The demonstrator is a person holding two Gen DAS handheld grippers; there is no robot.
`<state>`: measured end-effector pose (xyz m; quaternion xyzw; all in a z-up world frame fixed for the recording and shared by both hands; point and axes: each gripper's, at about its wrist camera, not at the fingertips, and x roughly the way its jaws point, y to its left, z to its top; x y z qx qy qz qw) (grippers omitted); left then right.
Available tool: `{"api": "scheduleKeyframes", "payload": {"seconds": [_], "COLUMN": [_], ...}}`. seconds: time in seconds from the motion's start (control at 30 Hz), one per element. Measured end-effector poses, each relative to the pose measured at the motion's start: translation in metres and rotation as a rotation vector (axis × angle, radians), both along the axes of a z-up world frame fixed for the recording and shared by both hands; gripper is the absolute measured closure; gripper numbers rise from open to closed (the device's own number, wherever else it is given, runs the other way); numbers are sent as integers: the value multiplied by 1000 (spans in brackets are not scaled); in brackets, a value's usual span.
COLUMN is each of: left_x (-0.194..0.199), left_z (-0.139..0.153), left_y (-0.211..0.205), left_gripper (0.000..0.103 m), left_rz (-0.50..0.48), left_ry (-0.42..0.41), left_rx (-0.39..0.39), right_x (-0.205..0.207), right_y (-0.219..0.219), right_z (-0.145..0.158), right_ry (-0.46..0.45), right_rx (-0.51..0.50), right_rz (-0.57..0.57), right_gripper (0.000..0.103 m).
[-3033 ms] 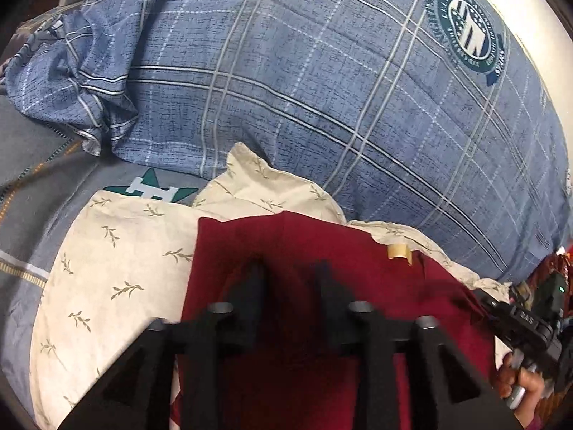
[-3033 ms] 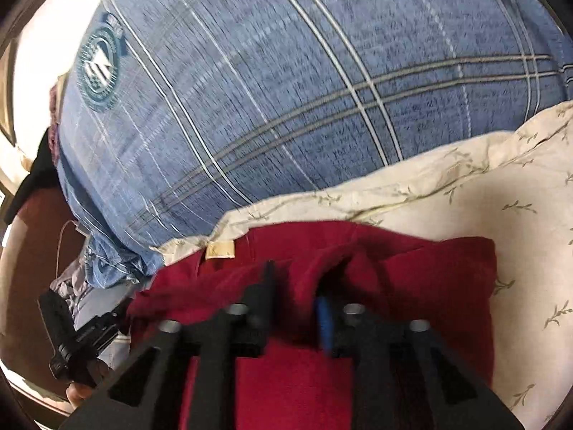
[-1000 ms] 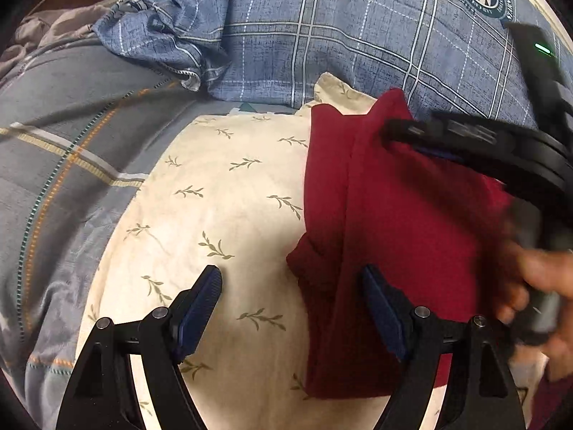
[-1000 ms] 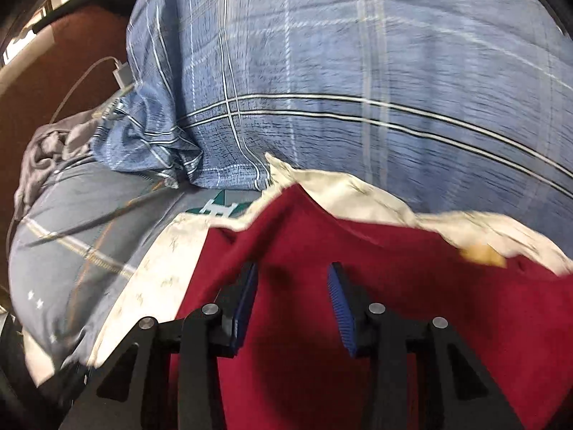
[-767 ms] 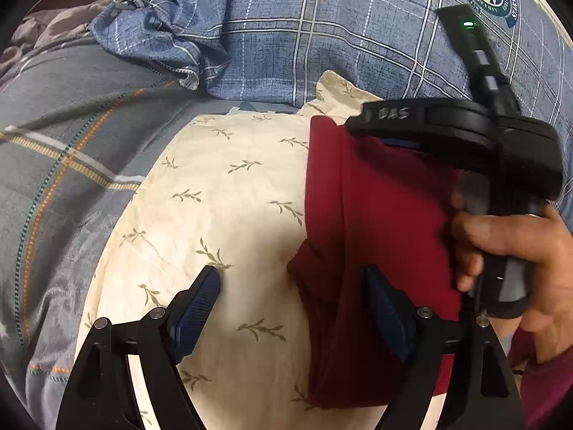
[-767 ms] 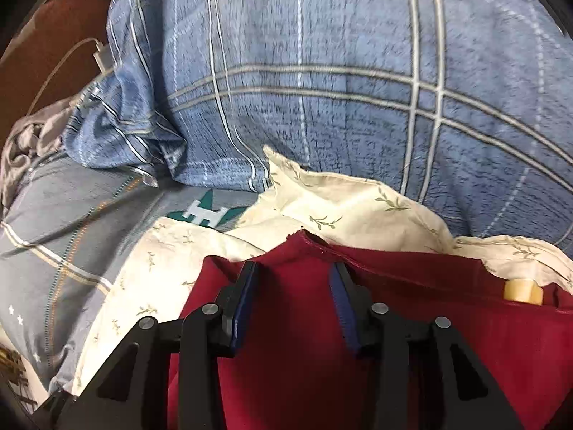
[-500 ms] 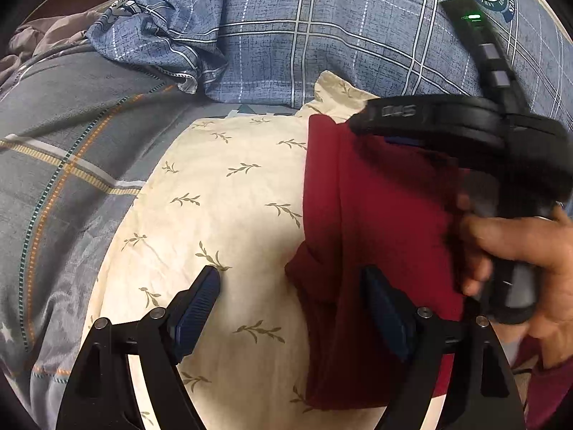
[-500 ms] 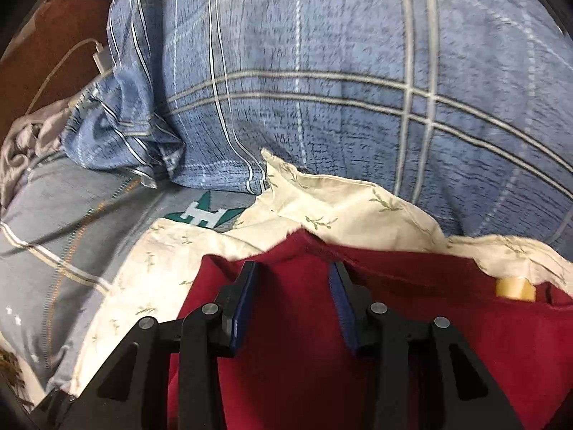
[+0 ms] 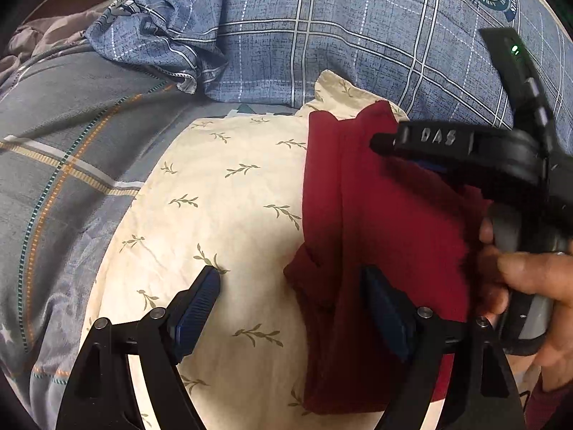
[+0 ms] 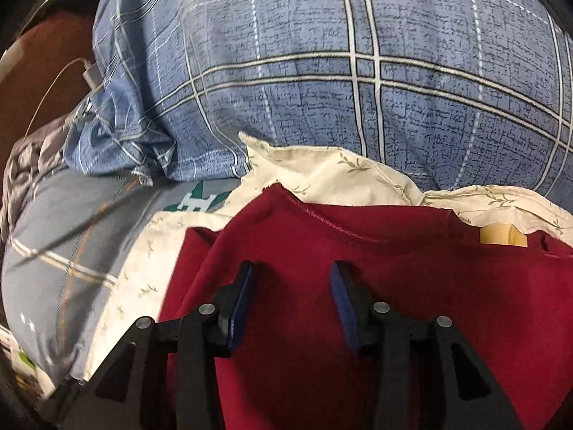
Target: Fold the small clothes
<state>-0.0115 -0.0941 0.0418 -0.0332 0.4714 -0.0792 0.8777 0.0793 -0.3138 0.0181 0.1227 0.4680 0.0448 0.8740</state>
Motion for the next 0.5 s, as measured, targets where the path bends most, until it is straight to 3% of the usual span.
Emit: {"api": "scheduleKeyframes", "payload": {"seconds": [0.1,0.17,0.23,0.3,0.37,0.4,0.43,0.47,0.5], "left_x": [2,1,-1,-3,-4,-4,-4,-4,-3], "left_z": [6,10,12,12,11,10,9,9,8], "left_y": [12,22,28,28,24,22,19,17,16], "left_gripper": [21,21,22,23,23,23,23,23,23], "left_rz": [1,-6,-16,-29,-55,-65,-76,-82,-84], "left_ry": [6,7,7,5,10,12,12,12,12], "left_rx": [-30,-65,-82,-86,-79,-77,-77,-78,-83], "right_x": [-3,-1,8,17,23,25,25,24,22], "right_y": [2,12,26,42,56,65,67,65,60], "right_z": [12,17,15,4,-4,-6,-7,-6,-4], "right_ry": [-12,-3,29,79,93,77,69,54,43], "right_rx": [53,76,84,60,-31,-105,-139,-157,-157], "right_rz": [20,60,100,115,127,142,147,132,112], "right_gripper": [47,29,26,21,20,20,29,50,60]}}
